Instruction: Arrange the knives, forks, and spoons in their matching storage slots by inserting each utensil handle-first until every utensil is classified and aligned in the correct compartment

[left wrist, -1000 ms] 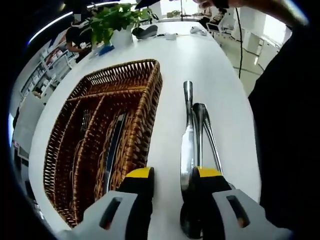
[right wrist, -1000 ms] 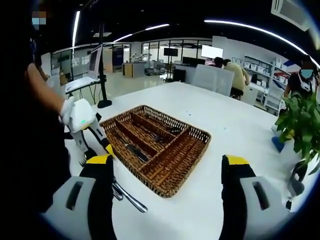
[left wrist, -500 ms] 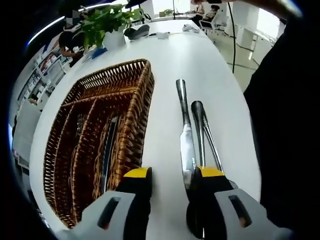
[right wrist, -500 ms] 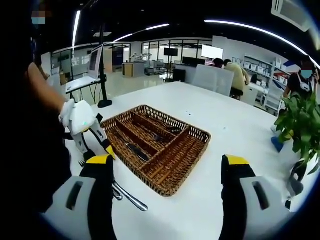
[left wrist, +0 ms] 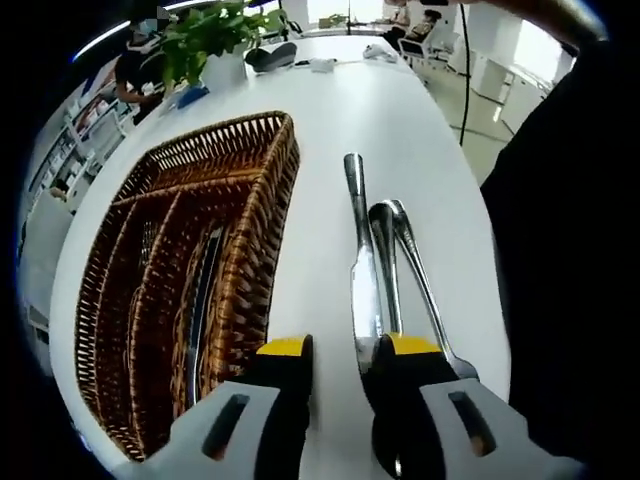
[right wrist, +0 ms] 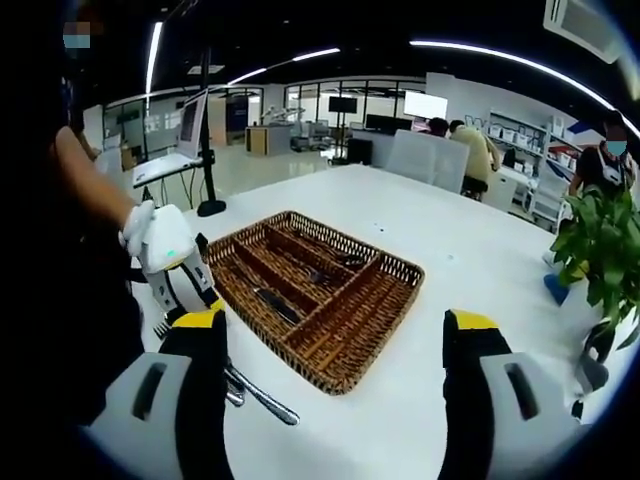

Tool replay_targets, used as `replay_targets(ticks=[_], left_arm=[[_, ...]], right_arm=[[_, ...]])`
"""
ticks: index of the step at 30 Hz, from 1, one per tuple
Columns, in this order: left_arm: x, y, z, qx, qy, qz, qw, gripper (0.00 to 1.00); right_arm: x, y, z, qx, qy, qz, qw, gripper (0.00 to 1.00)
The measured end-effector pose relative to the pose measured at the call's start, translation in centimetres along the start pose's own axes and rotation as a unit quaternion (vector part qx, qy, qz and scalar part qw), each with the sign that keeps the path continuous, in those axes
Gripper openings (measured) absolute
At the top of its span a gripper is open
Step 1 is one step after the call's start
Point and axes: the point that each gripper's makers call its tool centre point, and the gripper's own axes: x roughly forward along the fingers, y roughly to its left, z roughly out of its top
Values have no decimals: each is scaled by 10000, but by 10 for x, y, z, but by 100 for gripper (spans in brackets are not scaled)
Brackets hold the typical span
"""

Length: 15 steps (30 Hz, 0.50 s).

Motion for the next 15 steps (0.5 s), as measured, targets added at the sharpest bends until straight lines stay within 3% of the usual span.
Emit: replay_targets(ticks=[5, 8, 9, 10, 11, 13, 15], left_arm=[[0, 5, 2, 164, -15, 242, 9996, 29], [-1, 12, -3, 240, 129, 468, 9985, 17], [0, 11, 0, 255, 25, 423, 9988, 13], [0, 11, -6, 224, 197, 431, 9986, 13], [-1, 9, 1, 269, -21, 394, 9989, 15], [0, 4, -2, 185, 93, 176, 9996, 19], [1, 6, 0, 273, 64, 220, 9994, 22]], right_arm=[[-2, -1, -2, 16, 15, -26, 10000, 92], [-3, 0, -2, 34, 10, -31, 10000, 92], [-3, 1, -3, 36, 12, -30, 10000, 91], [-3, 1, -3, 33, 15, -29, 10000, 92], [-2, 2, -3, 29, 20, -23, 10000, 92], [-2, 2, -4, 33, 21, -18, 10000, 91], [-2, 2, -4, 31, 28, -20, 10000, 91]])
